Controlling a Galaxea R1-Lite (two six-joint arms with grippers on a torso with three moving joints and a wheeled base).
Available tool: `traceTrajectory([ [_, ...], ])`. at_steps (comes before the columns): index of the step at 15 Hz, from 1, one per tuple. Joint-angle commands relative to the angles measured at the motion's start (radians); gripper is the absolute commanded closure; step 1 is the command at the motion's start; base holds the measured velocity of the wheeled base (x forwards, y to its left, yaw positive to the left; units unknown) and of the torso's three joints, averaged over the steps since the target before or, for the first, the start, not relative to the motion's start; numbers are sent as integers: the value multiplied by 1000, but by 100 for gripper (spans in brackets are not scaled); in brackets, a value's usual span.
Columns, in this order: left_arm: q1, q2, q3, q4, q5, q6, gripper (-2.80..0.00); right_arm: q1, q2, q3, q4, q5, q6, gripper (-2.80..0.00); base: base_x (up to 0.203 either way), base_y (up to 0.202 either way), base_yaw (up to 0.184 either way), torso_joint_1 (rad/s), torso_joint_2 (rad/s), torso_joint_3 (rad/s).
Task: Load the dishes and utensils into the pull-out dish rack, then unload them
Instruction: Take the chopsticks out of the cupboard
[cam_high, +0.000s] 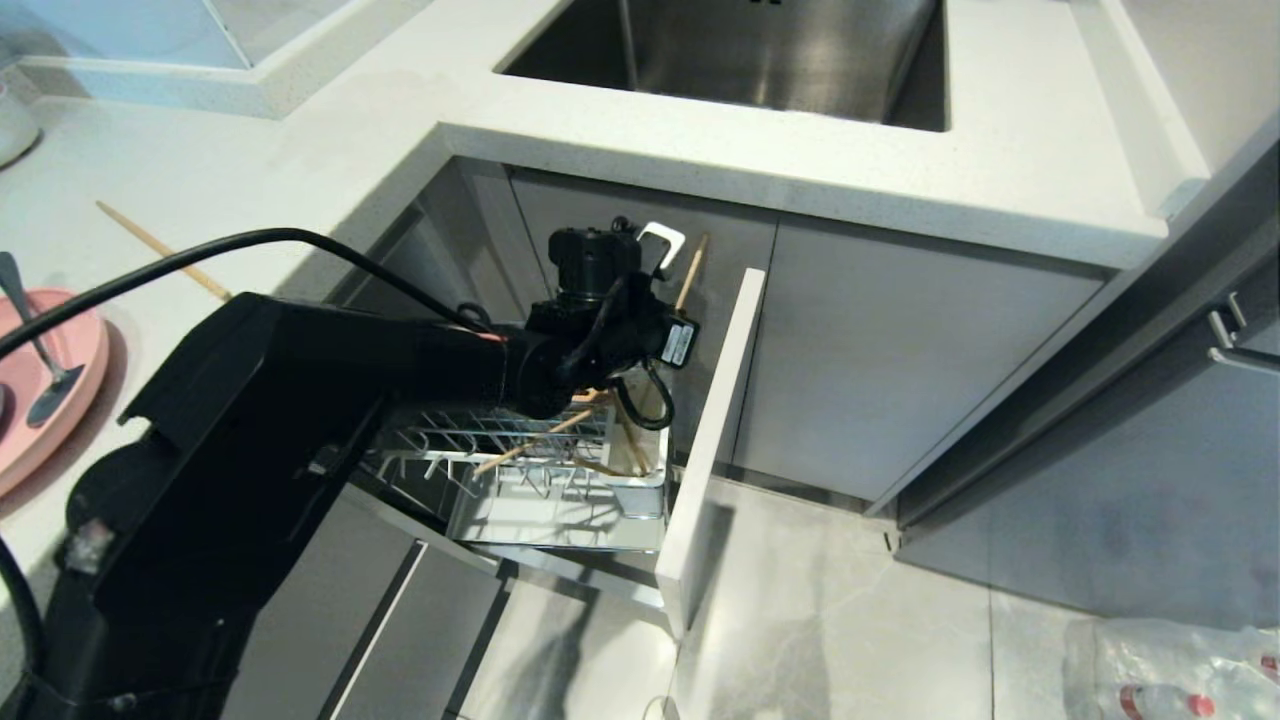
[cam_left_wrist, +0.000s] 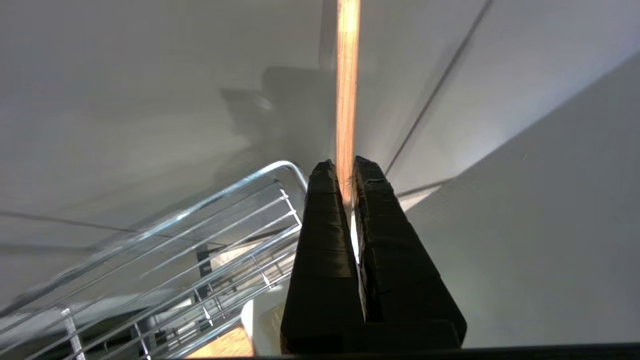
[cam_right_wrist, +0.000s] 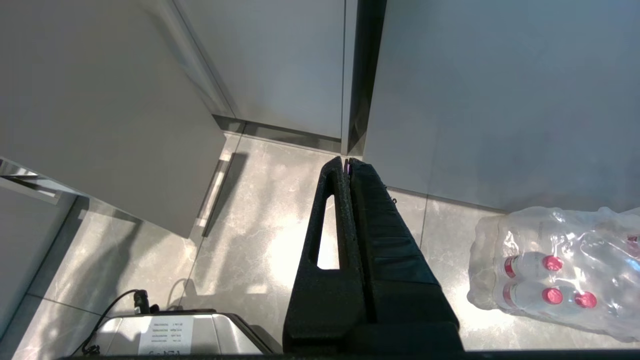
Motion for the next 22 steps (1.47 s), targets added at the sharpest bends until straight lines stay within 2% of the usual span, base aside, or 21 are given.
traceTrajectory([
  [1, -4, -59, 37, -19, 8, -4, 0, 0, 0, 0, -1, 0, 0, 0, 0, 0, 0, 0, 0, 0],
  [5, -8, -178, 189, -122, 43, -23, 0, 0, 0, 0, -1, 0, 0, 0, 0, 0, 0, 0, 0, 0],
  [9, -5, -277, 362, -144, 59, -33, 0, 0, 0, 0, -1, 0, 0, 0, 0, 0, 0, 0, 0, 0],
  [11, -5, -317, 396, -138, 74, -70, 0, 0, 0, 0, -1, 0, 0, 0, 0, 0, 0, 0, 0, 0],
  [15, -13, -427, 450, -141, 112, -78, 0, 0, 0, 0, 0, 0, 0, 0, 0, 0, 0, 0, 0, 0],
  [19, -22, -561, 470, -134, 218, -66, 0, 0, 0, 0, -1, -1, 0, 0, 0, 0, 0, 0, 0, 0],
  [22, -26, -665, 468, -125, 355, -54, 0, 0, 0, 0, -1, 0, 0, 0, 0, 0, 0, 0, 0, 0],
])
